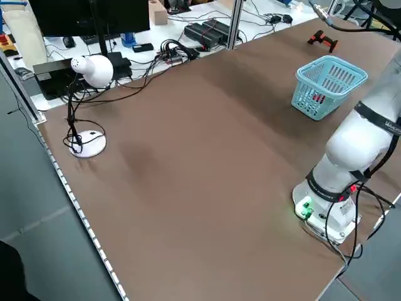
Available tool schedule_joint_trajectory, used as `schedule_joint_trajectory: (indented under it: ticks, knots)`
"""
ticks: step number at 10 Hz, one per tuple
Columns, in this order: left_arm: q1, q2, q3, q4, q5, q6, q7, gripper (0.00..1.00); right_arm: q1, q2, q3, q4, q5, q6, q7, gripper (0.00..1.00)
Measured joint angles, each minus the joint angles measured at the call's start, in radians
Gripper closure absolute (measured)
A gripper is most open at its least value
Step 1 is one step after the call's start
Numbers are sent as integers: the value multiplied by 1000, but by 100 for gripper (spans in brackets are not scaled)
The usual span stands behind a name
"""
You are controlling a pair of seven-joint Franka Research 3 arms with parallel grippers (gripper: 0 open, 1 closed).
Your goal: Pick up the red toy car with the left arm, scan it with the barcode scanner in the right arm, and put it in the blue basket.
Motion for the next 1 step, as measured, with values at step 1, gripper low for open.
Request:
schedule_joint_trajectory:
  ticks: [1]
  knots:
    - [0, 0, 1, 0, 0, 0, 0, 2, 0, 0, 0, 0, 0, 0, 0, 3]
